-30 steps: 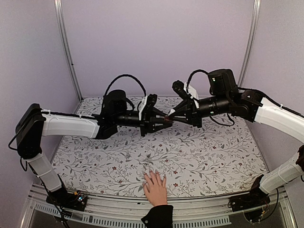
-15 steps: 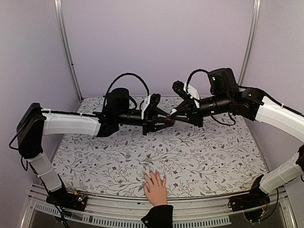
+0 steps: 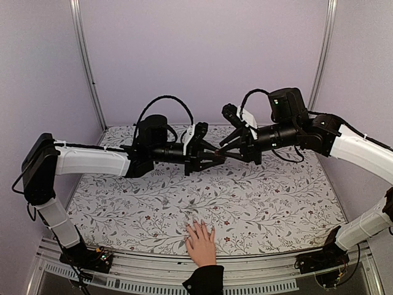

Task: Paint the nails
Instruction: Unscrew the nail polish bottle.

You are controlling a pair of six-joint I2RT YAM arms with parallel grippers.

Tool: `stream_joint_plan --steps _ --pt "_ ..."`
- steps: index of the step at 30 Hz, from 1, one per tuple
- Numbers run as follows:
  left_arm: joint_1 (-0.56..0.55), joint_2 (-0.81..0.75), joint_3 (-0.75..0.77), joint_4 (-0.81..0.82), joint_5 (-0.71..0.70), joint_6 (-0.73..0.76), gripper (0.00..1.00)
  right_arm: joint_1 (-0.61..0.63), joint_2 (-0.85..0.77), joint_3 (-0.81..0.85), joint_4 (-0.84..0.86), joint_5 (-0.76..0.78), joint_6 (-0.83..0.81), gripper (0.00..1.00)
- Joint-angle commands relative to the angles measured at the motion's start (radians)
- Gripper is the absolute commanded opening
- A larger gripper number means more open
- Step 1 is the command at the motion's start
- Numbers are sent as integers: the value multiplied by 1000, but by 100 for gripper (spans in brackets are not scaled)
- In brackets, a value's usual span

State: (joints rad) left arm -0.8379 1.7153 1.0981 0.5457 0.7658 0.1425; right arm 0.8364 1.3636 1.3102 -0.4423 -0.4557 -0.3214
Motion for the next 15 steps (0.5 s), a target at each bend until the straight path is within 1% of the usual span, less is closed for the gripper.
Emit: stream_joint_plan --steps 1,6,11,15 --pt "-1 -6 -10 -10 -34 3 0 14 -5 29 13 -32 12 29" --pt "2 -5 -9 -7 -32 -1 0 15 -4 26 6 -25 8 29" --pt "6 -6 -14 8 -22 -13 0 15 -12 17 0 -5 5 34" --pt "6 -5 -14 10 -17 -15 0 15 -21 7 -6 23 3 35"
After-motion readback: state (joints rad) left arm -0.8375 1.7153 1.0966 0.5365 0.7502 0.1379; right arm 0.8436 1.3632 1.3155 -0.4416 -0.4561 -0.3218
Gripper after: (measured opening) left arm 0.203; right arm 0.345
